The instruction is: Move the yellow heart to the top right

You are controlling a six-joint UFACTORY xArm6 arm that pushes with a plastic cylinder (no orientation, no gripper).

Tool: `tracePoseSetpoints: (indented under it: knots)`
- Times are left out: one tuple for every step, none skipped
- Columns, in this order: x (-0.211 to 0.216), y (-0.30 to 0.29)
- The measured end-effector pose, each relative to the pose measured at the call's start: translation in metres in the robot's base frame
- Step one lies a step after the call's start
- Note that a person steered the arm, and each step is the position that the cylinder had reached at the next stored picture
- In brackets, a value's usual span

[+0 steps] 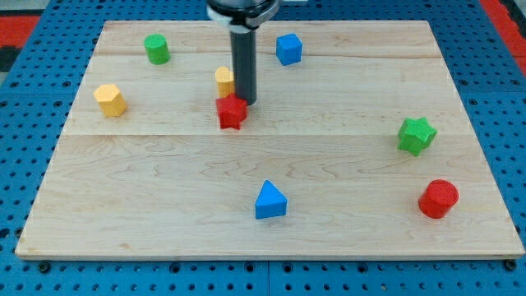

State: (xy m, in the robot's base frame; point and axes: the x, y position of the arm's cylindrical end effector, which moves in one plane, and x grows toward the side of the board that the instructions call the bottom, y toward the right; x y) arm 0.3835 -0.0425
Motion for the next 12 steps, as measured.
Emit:
tracePoseSetpoints:
  knots:
    - [0.000, -0.041]
    - [-0.015, -0.062]
    - [-0.029, -0.017]
    - [-0.047, 0.034]
    - [-0.056, 0.011]
    - [-0.056, -0.033]
    - [-0.076, -0.021]
    - [-0.097, -0.013]
    - [-0.096, 0.044]
    - [-0.079, 0.067]
    - [-0.048, 0.076]
    - [-0.034, 0.086]
